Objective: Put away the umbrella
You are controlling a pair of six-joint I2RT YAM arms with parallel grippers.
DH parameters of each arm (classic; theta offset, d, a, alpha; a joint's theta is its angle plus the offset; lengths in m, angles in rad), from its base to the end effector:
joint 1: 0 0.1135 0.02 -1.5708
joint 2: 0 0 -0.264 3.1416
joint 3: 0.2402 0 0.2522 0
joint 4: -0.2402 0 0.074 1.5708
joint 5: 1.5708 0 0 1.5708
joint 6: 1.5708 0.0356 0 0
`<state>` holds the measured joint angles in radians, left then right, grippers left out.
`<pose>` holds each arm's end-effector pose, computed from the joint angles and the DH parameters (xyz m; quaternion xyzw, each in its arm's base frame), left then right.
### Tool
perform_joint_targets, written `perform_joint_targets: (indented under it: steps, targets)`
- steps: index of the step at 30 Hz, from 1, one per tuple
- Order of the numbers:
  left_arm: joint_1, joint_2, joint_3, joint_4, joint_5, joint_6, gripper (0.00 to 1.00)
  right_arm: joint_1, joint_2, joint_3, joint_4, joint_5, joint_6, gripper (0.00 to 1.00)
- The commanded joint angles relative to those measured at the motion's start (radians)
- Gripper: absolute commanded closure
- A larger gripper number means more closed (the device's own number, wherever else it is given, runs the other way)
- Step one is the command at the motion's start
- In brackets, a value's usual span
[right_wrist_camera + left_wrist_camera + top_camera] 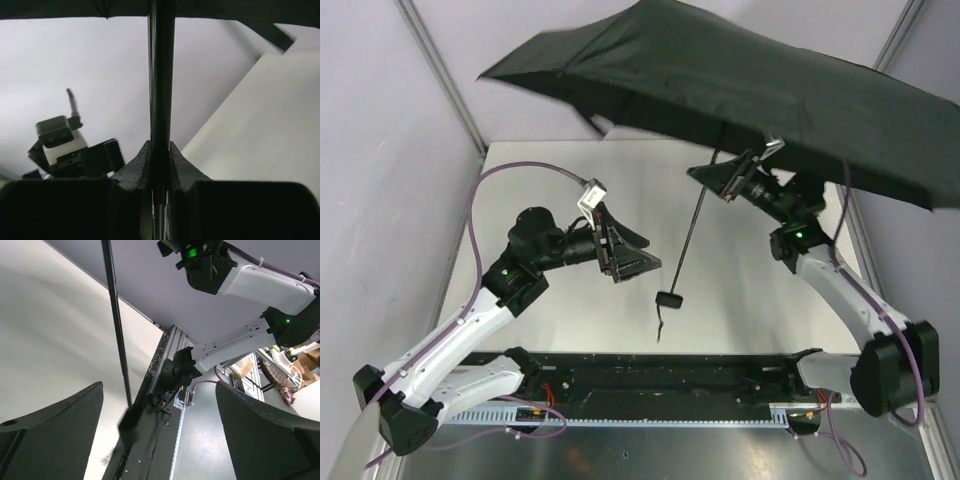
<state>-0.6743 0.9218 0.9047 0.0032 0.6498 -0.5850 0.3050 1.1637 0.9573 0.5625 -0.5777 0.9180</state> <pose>0.1496 -0.1471 0.3782 0.2540 0.6641 -0.5755 0.4040 0.2468 0.0981 0.4006 -0.0579 0.5921 0.5850 0.5512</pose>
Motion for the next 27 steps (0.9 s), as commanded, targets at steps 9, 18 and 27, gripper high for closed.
perform_joint_targets:
  steps: [9,18,27]
  targets:
    - [-0.014,0.073,-0.165,0.193,-0.023,-0.197,0.13,0.158,0.324,0.075,0.716,-0.166,0.457,1.0]
    - [-0.032,0.147,-0.211,0.28,-0.021,-0.256,0.39,0.194,0.518,0.08,0.995,-0.088,0.613,1.0]
    - [-0.035,0.125,-0.205,0.223,-0.171,-0.197,0.99,0.196,0.551,0.08,0.874,-0.148,0.586,0.97]
